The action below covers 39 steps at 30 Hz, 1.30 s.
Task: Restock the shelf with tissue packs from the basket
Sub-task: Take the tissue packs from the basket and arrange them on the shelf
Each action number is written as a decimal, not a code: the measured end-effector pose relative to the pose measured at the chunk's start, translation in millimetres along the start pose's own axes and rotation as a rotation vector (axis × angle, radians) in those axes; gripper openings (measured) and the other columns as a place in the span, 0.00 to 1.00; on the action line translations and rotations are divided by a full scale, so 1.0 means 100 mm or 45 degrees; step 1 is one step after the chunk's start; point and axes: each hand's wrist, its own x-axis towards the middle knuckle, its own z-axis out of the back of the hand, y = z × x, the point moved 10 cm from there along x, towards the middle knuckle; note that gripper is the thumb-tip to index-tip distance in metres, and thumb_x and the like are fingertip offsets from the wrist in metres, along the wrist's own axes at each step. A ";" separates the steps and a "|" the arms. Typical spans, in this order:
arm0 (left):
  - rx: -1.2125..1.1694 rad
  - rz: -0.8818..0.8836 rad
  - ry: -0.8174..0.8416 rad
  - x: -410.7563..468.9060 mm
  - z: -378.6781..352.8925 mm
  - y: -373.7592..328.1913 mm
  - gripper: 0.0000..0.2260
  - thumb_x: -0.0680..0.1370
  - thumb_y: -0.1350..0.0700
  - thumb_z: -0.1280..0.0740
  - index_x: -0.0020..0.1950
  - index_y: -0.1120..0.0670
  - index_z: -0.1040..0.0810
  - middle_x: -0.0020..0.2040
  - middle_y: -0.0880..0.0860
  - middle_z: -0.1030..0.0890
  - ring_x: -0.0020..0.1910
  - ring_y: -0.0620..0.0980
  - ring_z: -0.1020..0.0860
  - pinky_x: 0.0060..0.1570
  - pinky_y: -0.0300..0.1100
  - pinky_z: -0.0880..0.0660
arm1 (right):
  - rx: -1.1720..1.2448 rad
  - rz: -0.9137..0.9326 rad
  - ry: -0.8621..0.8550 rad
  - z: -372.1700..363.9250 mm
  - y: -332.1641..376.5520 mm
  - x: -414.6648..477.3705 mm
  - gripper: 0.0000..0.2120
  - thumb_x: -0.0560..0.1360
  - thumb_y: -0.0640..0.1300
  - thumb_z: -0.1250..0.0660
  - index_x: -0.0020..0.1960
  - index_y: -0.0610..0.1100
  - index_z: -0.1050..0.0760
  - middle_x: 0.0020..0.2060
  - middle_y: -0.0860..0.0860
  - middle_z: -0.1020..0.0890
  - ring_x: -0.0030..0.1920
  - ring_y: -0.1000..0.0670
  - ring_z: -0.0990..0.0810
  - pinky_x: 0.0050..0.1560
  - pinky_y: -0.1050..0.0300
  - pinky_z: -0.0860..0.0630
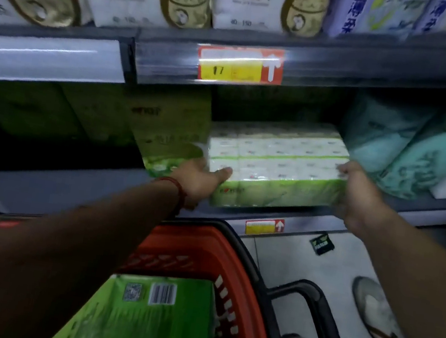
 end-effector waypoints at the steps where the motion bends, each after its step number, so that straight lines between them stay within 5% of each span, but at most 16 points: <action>1: -0.073 0.033 0.002 0.02 -0.02 0.07 0.34 0.76 0.37 0.28 0.73 0.57 0.27 0.62 0.59 0.18 0.33 0.56 0.18 0.33 0.45 0.20 | -0.056 -0.023 -0.021 0.00 0.00 -0.02 0.29 0.69 0.58 0.35 0.66 0.45 0.26 0.59 0.47 0.19 0.53 0.42 0.19 0.38 0.49 0.20; 4: -0.249 0.151 0.063 0.04 -0.06 0.28 0.31 0.67 0.32 0.24 0.47 0.61 0.20 0.31 0.58 0.20 0.19 0.54 0.26 0.25 0.42 0.27 | -0.181 -0.125 -0.152 0.01 -0.06 -0.07 0.36 0.73 0.66 0.41 0.73 0.46 0.33 0.64 0.45 0.25 0.60 0.38 0.23 0.47 0.43 0.24; 6: -0.216 0.166 0.103 0.01 -0.10 0.27 0.31 0.66 0.31 0.24 0.37 0.60 0.23 0.23 0.58 0.24 0.19 0.56 0.26 0.24 0.42 0.28 | -0.057 -0.127 -0.159 -0.10 -0.05 -0.10 0.35 0.75 0.68 0.43 0.73 0.47 0.32 0.66 0.46 0.26 0.60 0.37 0.23 0.46 0.39 0.19; 8: -0.259 0.114 0.017 0.00 -0.05 0.19 0.28 0.74 0.38 0.25 0.47 0.65 0.19 0.29 0.61 0.17 0.31 0.65 0.16 0.36 0.54 0.16 | 0.046 -0.080 -0.166 -0.18 0.02 -0.08 0.29 0.79 0.62 0.42 0.73 0.45 0.31 0.66 0.45 0.26 0.60 0.38 0.23 0.44 0.36 0.16; 10: -0.336 0.085 -0.035 0.00 -0.04 0.11 0.25 0.76 0.42 0.25 0.53 0.66 0.20 0.33 0.61 0.14 0.33 0.62 0.14 0.47 0.56 0.15 | 0.056 -0.032 -0.199 -0.19 0.08 -0.04 0.26 0.79 0.58 0.40 0.72 0.44 0.31 0.66 0.44 0.26 0.59 0.37 0.22 0.43 0.35 0.16; 15: -0.510 0.091 -0.092 0.00 -0.06 0.09 0.24 0.75 0.47 0.22 0.56 0.66 0.22 0.37 0.58 0.13 0.33 0.59 0.13 0.42 0.53 0.14 | 0.094 0.028 -0.232 -0.13 0.06 0.03 0.23 0.75 0.60 0.33 0.61 0.45 0.28 0.58 0.43 0.22 0.49 0.38 0.16 0.39 0.41 0.14; 22: -0.394 -0.101 -0.164 0.00 -0.08 -0.05 0.16 0.79 0.48 0.27 0.42 0.57 0.26 0.41 0.64 0.13 0.39 0.61 0.13 0.50 0.59 0.16 | 0.147 0.145 -0.244 -0.11 0.18 0.04 0.13 0.82 0.51 0.36 0.59 0.42 0.29 0.53 0.44 0.23 0.51 0.39 0.18 0.48 0.40 0.15; 27: -0.284 -0.184 -0.260 0.05 0.00 -0.11 0.10 0.74 0.46 0.30 0.41 0.52 0.21 0.43 0.60 0.13 0.45 0.60 0.13 0.54 0.60 0.17 | 0.168 0.145 -0.175 -0.20 0.18 0.06 0.20 0.83 0.50 0.36 0.72 0.43 0.30 0.49 0.48 0.25 0.50 0.44 0.20 0.56 0.43 0.17; 30: -0.440 -0.123 -0.209 0.11 0.00 -0.15 0.03 0.78 0.59 0.30 0.50 0.57 0.21 0.49 0.65 0.16 0.46 0.60 0.17 0.60 0.65 0.21 | 0.137 0.143 -0.123 -0.25 0.20 0.05 0.21 0.84 0.48 0.38 0.75 0.45 0.33 0.46 0.50 0.26 0.42 0.50 0.25 0.61 0.45 0.19; 33: -0.491 -0.047 -0.189 0.11 0.00 -0.11 0.08 0.81 0.68 0.35 0.58 0.60 0.24 0.47 0.65 0.18 0.44 0.59 0.18 0.60 0.61 0.21 | 0.134 0.111 -0.005 -0.34 0.17 0.06 0.20 0.85 0.43 0.42 0.77 0.48 0.33 0.44 0.55 0.28 0.51 0.48 0.22 0.60 0.51 0.20; 37: -0.323 0.020 -0.226 0.21 0.05 0.11 0.12 0.67 0.62 0.28 0.47 0.51 0.24 0.44 0.61 0.16 0.47 0.64 0.14 0.55 0.62 0.17 | -0.010 0.130 0.030 -0.30 0.14 0.10 0.24 0.80 0.39 0.36 0.75 0.48 0.33 0.50 0.50 0.22 0.65 0.38 0.21 0.64 0.42 0.20; 39: -0.219 0.018 -0.195 0.32 0.03 0.21 0.15 0.63 0.57 0.28 0.47 0.48 0.25 0.45 0.62 0.15 0.47 0.64 0.14 0.52 0.62 0.17 | -0.088 0.132 0.035 -0.32 0.10 0.13 0.33 0.74 0.42 0.31 0.77 0.47 0.37 0.59 0.45 0.21 0.58 0.38 0.18 0.56 0.42 0.17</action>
